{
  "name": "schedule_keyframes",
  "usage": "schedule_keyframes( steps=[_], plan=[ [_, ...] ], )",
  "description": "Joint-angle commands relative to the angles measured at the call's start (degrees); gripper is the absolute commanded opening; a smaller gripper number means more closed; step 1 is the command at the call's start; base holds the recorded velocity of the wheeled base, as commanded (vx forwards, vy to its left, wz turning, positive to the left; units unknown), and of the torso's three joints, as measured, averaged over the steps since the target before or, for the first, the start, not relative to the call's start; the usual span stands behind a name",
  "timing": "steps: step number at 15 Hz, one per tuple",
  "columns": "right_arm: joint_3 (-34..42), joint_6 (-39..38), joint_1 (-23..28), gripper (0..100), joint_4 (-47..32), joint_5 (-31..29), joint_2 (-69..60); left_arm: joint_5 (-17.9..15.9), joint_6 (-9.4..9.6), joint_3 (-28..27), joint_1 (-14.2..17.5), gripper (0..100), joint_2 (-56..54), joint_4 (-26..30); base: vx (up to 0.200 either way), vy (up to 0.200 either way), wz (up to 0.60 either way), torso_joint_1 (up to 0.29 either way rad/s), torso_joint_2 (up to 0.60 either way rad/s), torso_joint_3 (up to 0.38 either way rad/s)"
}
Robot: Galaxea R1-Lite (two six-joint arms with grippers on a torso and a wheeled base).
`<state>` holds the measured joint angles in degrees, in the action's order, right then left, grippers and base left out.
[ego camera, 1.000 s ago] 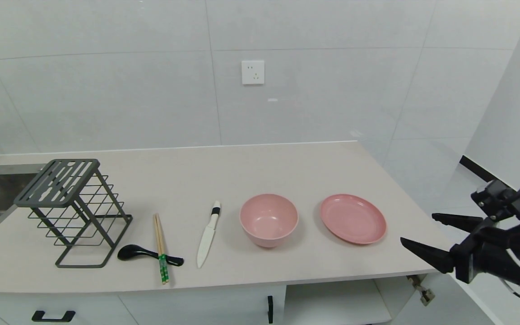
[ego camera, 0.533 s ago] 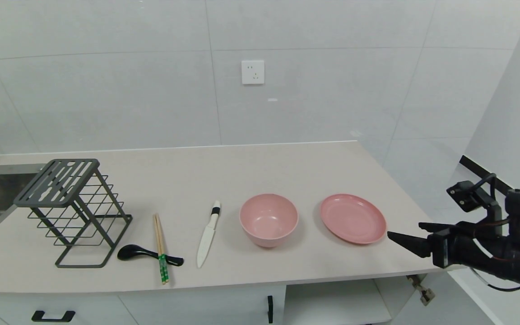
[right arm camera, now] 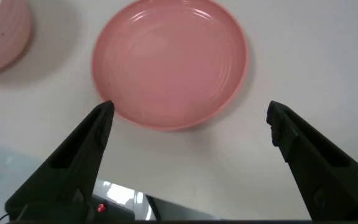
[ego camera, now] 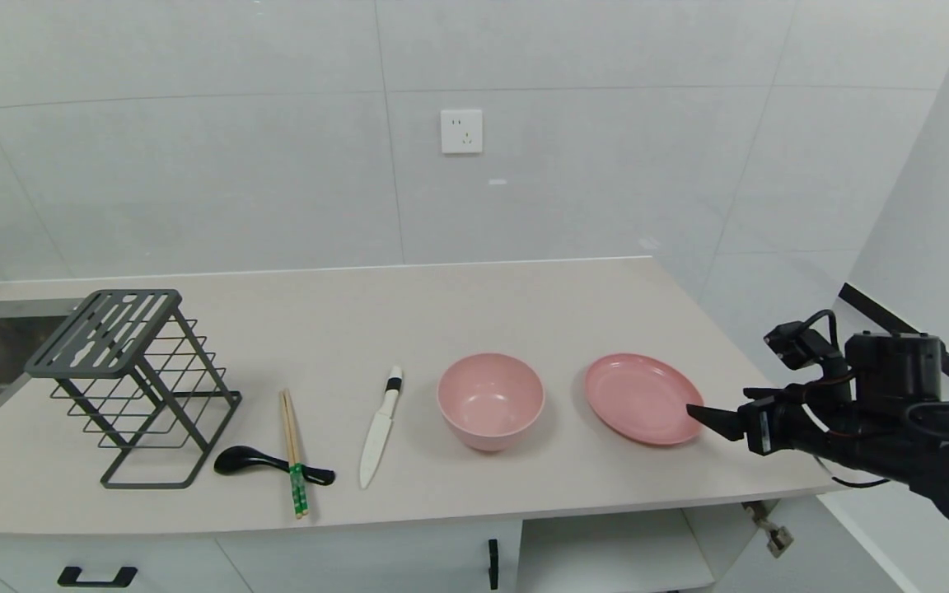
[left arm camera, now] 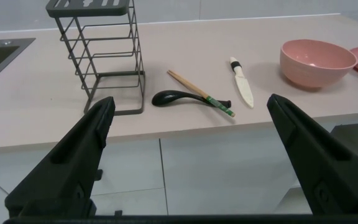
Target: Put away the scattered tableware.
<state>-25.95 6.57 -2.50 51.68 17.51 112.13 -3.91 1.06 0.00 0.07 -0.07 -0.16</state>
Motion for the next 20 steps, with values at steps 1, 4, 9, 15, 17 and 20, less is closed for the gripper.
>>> schedule_keyframes(
  steps=[1, 4, 9, 15, 17, 20],
  plan=[
    [-2.7, 0.11, 0.04, 100, 0.09, 0.34, 4.24, 0.05, -0.01, 0.0, 0.01, 100, 0.07, -0.02, 0.0, 0.0, 0.0, 0.0, 0.0, 0.0],
    [-6.57, 0.11, 0.48, 100, 0.0, 0.51, 9.34, 0.05, -0.01, 0.0, 0.01, 100, 0.07, 0.07, 0.0, 0.0, 0.0, 0.0, 0.0, 0.0],
    [-10.7, 0.46, 0.57, 100, 0.0, 0.34, 13.99, -0.04, -0.01, 0.0, 0.01, 100, 0.07, -0.02, 0.0, 0.0, 0.0, 0.0, 0.0, 0.0],
    [-16.15, 0.28, 0.13, 100, 0.0, 0.16, 21.11, -0.04, -0.01, 0.0, 0.01, 100, 0.07, 0.07, 0.0, 0.0, 0.0, 0.0, 0.0, 0.0],
    [-15.88, 0.55, -0.93, 100, 0.09, 0.42, 21.46, 0.05, -0.01, 0.0, 0.01, 100, 0.07, 0.07, 0.0, 0.0, 0.0, 0.0, 0.0, 0.0],
    [-15.27, 0.46, -3.3, 100, 0.79, 0.16, 21.55, -0.04, 0.08, 0.0, 0.01, 100, 0.07, 0.07, 0.0, 0.0, 0.0, 0.0, 0.0, 0.0]
  ],
)
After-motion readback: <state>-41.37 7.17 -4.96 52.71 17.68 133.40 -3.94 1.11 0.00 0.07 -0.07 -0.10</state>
